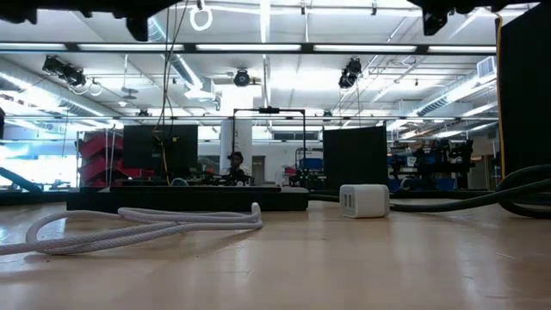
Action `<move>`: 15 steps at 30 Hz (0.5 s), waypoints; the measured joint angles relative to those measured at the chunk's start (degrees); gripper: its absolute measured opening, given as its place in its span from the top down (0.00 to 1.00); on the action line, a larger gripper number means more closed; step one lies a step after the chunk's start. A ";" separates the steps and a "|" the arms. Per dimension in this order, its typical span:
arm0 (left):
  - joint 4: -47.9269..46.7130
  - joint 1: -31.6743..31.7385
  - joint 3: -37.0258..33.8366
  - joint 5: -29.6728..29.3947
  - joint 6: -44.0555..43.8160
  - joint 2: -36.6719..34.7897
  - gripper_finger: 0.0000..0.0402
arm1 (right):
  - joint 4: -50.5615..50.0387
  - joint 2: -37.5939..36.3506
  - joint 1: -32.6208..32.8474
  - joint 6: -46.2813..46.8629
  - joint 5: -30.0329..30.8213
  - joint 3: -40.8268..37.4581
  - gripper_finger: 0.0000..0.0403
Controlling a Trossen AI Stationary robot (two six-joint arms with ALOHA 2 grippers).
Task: Insert USB
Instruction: Return to Home Position
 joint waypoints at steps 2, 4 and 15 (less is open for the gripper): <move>-0.24 0.86 -2.42 -0.02 -1.23 -3.18 1.00 | -0.29 -2.55 0.00 -1.33 0.00 -0.95 1.00; -0.30 1.90 -4.88 0.07 -2.32 -5.55 1.00 | -0.44 -5.20 -0.01 -2.91 0.00 -2.03 1.00; -6.07 8.87 -10.16 3.18 -2.93 -19.70 1.00 | -11.59 -20.46 -2.98 -3.56 0.01 -3.72 1.00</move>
